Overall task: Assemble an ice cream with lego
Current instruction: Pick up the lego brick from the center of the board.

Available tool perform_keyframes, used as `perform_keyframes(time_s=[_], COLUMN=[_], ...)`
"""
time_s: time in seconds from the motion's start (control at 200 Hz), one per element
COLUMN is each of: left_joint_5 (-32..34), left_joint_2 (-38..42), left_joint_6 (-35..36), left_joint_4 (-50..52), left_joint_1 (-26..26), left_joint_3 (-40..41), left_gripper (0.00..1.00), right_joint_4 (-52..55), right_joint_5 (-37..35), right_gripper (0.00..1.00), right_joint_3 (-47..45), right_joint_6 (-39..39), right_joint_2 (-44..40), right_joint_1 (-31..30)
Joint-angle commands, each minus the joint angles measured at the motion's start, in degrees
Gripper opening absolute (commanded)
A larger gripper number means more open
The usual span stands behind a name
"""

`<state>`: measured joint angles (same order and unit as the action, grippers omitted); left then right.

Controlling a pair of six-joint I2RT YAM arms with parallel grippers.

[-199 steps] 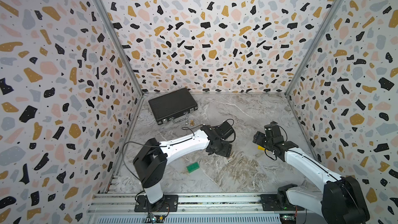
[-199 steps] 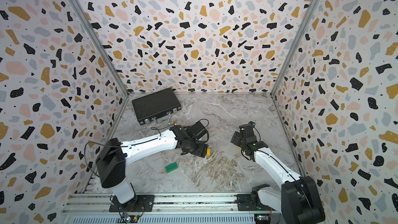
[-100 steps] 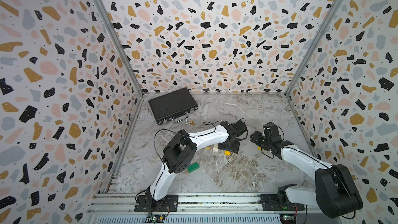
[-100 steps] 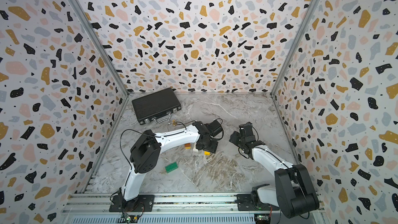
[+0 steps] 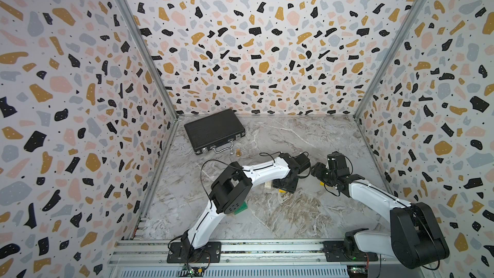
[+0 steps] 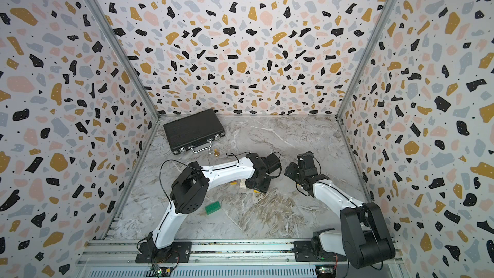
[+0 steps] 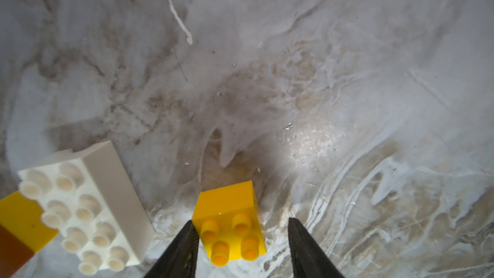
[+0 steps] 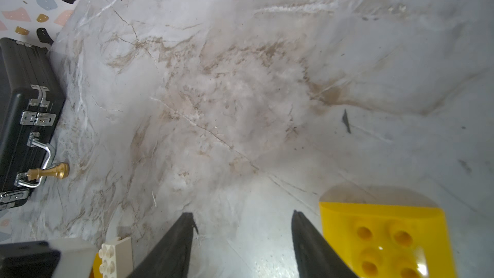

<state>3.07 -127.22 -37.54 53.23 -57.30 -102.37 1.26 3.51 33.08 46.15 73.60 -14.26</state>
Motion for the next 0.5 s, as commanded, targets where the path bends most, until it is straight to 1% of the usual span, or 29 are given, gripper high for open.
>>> perform_keyframes(time_s=[0.0,0.135,0.335,0.466,0.496], left_joint_5=[1.01,0.83,0.68,0.44,0.34], left_joint_2=[-0.66,-0.84,-1.17,-1.28,-1.28], left_joint_6=[0.28,0.28,0.33,0.40,0.53], left_joint_4=[1.80,1.61,1.45,1.28,1.39], left_joint_1=[-0.20,-0.20,-0.19,-0.23,-0.23], left_joint_3=[-1.43,-1.26,-0.91,-0.97,-1.00], left_gripper=[0.49,0.39,0.40,0.37,0.35], right_joint_4=[-0.20,-0.29,-0.20,-0.29,-0.29], right_joint_5=[0.36,0.54,0.71,0.80,0.89], right_gripper=[0.62,0.61,0.61,0.59,0.59], right_joint_3=[1.72,1.82,1.98,1.99,1.99], right_joint_6=[0.32,0.25,0.14,0.08,0.09], right_joint_2=[0.05,0.16,0.46,0.56,0.53], right_joint_1=[0.20,0.29,0.29,0.30,0.29])
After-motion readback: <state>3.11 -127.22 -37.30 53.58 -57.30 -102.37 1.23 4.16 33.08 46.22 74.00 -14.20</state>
